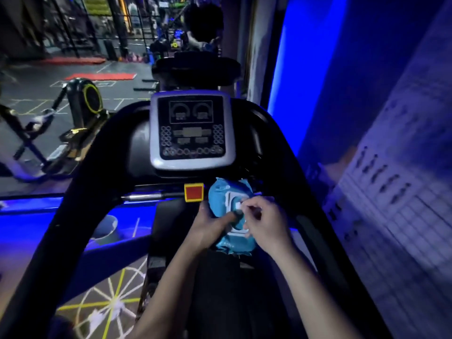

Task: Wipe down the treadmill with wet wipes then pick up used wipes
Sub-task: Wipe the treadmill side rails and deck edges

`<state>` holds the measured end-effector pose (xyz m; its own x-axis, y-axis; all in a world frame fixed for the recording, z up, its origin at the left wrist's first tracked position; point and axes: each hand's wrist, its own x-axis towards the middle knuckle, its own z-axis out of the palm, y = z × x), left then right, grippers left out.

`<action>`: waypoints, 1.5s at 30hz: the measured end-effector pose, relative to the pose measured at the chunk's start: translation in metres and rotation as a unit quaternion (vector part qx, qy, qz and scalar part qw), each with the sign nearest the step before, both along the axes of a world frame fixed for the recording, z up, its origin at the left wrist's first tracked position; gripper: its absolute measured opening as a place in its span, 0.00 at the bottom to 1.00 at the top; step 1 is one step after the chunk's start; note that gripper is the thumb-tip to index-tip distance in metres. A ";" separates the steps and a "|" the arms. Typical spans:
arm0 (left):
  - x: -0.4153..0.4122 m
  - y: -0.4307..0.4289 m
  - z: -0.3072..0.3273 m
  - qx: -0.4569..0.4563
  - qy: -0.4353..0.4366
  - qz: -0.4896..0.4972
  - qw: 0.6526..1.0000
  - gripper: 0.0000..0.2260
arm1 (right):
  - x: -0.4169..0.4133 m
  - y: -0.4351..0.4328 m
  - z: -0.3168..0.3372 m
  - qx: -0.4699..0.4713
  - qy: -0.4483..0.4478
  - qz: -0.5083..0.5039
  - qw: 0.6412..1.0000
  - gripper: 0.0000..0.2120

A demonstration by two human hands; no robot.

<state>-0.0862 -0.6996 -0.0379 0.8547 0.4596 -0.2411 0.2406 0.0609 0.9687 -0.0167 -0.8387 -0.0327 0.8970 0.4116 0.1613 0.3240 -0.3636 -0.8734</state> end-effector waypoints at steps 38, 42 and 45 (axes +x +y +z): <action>-0.249 -0.074 -0.037 -0.134 0.057 0.118 0.982 0.30 | -0.237 -0.086 0.035 0.229 0.285 -0.120 0.923 0.14; -0.256 -0.081 -0.042 -0.127 0.055 0.105 0.985 0.30 | -0.254 -0.086 0.041 0.229 0.279 -0.132 0.923 0.16; -0.261 -0.088 -0.038 -0.126 0.037 0.106 0.986 0.30 | -0.262 -0.086 0.045 0.221 0.267 -0.146 0.926 0.17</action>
